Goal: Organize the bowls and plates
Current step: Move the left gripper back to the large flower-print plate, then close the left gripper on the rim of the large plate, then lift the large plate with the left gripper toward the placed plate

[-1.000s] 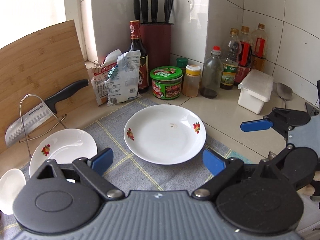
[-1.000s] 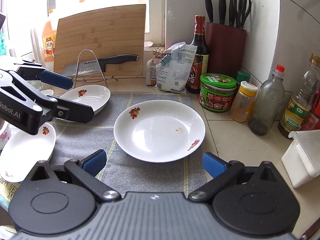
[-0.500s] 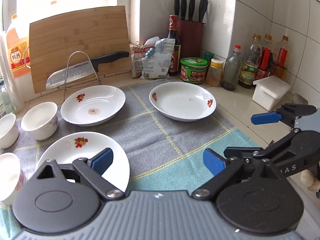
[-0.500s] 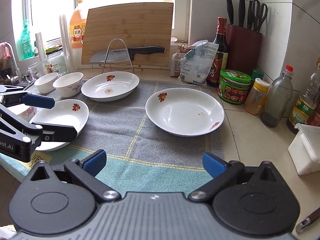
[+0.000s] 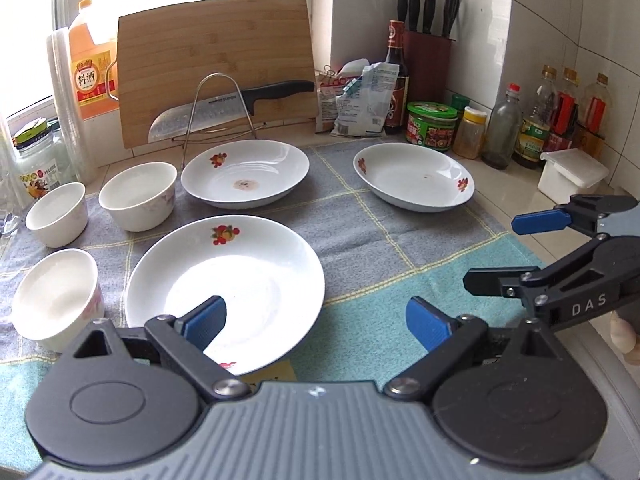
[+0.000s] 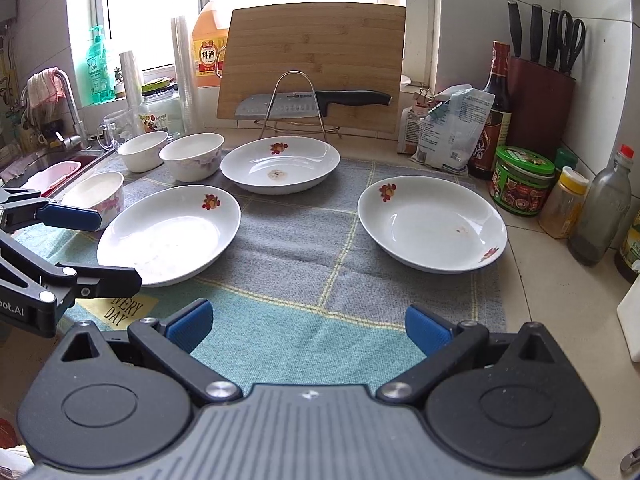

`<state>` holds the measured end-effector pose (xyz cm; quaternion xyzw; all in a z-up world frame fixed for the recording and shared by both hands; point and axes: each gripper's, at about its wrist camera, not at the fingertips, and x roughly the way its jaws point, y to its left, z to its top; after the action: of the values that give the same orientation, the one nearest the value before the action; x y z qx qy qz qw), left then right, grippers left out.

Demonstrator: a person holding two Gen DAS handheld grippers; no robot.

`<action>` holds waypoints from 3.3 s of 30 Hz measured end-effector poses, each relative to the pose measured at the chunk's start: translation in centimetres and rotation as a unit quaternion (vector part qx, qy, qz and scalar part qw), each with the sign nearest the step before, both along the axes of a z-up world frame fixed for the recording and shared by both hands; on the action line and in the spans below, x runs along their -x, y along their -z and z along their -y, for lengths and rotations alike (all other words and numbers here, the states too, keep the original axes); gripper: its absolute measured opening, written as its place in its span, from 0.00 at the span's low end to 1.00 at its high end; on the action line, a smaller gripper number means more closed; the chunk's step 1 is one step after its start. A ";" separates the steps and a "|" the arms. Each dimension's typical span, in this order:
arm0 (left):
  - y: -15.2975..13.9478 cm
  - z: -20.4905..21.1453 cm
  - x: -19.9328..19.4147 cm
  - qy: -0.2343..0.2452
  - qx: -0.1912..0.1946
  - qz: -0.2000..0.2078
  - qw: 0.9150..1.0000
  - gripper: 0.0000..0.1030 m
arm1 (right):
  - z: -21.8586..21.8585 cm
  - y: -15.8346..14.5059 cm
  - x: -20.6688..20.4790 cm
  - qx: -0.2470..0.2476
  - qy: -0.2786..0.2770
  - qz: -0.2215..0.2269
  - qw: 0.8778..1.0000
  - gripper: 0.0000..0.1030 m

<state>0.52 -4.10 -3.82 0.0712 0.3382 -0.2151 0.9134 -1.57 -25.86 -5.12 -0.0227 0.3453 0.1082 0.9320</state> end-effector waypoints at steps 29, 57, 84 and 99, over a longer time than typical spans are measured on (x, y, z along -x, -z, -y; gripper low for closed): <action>6.8 -8.4 -4.6 0.082 -0.053 -0.067 0.993 0.95 | -8.1 2.3 -6.9 0.035 -0.031 -0.045 0.998 1.00; 1.9 -7.6 -13.8 0.115 -0.067 -0.047 0.990 0.94 | -13.4 8.5 -7.9 0.029 -0.157 -0.006 0.987 1.00; 5.4 -6.4 -21.5 0.124 -0.049 -0.192 0.972 0.86 | -13.7 8.8 -7.4 0.025 -0.161 0.014 0.987 1.00; 5.3 -6.1 -22.2 0.137 -0.044 -0.215 0.966 0.82 | -14.3 8.6 -7.9 0.029 -0.163 0.004 0.986 1.00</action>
<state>22.71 1.98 -9.14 0.1088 0.5228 -0.3333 0.7770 6.29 -11.55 -13.76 -0.1059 0.3362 0.2487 0.9022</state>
